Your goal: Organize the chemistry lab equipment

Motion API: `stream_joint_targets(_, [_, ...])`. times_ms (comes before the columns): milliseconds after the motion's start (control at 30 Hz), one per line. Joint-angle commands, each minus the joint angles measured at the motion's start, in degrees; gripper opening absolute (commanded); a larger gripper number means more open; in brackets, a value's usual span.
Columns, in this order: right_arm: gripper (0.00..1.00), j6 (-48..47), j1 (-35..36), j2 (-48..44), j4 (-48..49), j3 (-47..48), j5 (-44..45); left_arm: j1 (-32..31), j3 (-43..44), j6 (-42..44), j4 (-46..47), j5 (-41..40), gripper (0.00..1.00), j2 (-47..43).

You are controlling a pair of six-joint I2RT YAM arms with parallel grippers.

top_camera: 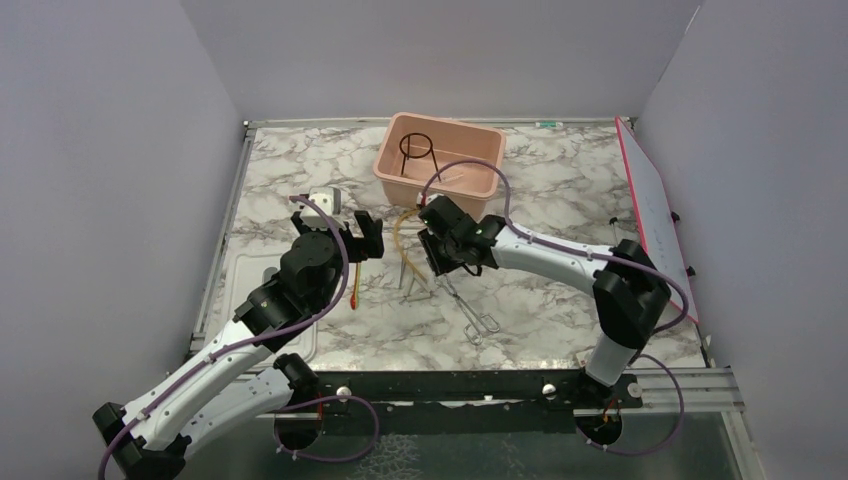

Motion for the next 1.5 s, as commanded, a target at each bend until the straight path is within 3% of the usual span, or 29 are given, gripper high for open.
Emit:
stream_joint_targets(0, [0.39,-3.22,0.46,7.52,3.24,4.80,3.81,0.12,0.09,0.34,1.05,-0.03,0.88,-0.40])
stream_joint_targets(400, [0.38,-4.87,0.48,17.37,3.76,12.71,7.75,0.26,-0.16,0.60,0.91,0.11,0.88,0.66])
stream_joint_targets(633, [0.35,-6.43,0.01,20.18,3.60,14.03,4.48,0.22,-0.18,0.69,0.87,0.02,0.88,0.42])
stream_joint_targets(833, [0.29,-6.51,-0.56,21.00,3.55,14.36,3.48,0.30,-0.27,0.36,0.53,0.19,0.88,0.02])
stream_joint_targets(933, [0.21,-6.61,-0.74,20.75,3.77,14.14,3.23,0.30,-0.64,-0.42,0.90,0.90,0.88,0.04])
stream_joint_targets(1167, [0.02,-8.41,-0.79,14.60,7.04,11.65,5.00,0.29,-1.95,-4.64,2.11,6.37,0.88,1.87])
stream_joint_targets(1467, [0.01,-7.33,-0.75,-1.36,12.91,3.83,4.06,0.25,-10.17,-18.21,11.27,20.06,0.88,3.73])
